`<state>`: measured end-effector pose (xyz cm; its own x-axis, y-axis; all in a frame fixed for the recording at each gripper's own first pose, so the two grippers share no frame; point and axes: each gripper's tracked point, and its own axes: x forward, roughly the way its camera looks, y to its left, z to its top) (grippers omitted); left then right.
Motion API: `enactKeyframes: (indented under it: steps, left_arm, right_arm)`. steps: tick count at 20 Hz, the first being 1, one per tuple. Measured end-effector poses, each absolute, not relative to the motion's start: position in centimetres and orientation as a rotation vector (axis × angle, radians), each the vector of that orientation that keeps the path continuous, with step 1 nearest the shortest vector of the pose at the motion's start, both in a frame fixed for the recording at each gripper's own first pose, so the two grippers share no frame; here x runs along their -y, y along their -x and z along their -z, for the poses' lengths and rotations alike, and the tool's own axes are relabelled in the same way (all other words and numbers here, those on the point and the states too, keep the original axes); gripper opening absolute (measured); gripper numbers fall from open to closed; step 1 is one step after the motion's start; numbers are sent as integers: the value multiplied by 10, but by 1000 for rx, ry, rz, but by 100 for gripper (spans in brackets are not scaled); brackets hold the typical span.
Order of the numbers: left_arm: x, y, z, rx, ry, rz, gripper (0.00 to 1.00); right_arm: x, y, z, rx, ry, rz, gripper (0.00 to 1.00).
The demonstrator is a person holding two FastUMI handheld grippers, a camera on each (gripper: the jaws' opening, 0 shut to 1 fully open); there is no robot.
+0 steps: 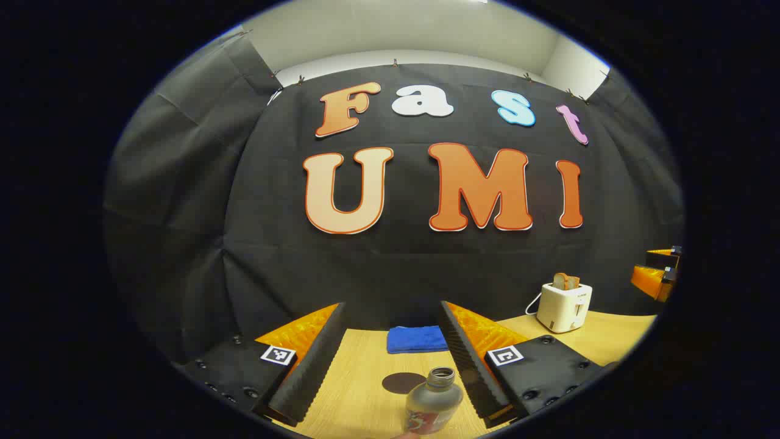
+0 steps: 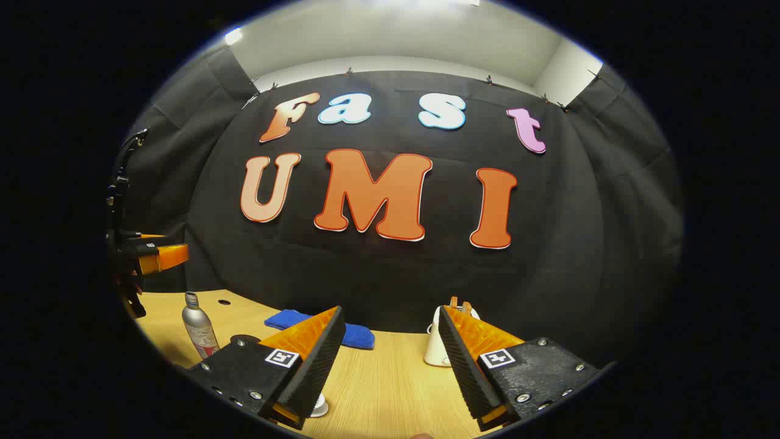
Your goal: Open the teacup lid with one hand, grasp the water bottle and pour water into the teacup with the other hand; after pouring, place the water bottle on the coaster and then close the teacup lid.
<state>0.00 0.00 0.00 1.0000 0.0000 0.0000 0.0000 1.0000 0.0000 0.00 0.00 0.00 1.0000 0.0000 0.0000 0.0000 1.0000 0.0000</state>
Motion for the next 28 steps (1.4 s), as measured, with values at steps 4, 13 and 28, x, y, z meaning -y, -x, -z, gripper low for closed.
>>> enactKeyframes:
  steps: [4,13,28]
  left_arm:
    - [-1,-15,10,-19,-8,0,97]
    - [8,9,9,-64,-41,-17,100]
    - [5,27,26,-107,-24,18,100]
  right_arm:
    - [-11,-12,10,8,-38,-30,92]
    - [-18,0,7,-29,-54,-72,92]
    - [-51,5,32,-108,-9,-126,96]
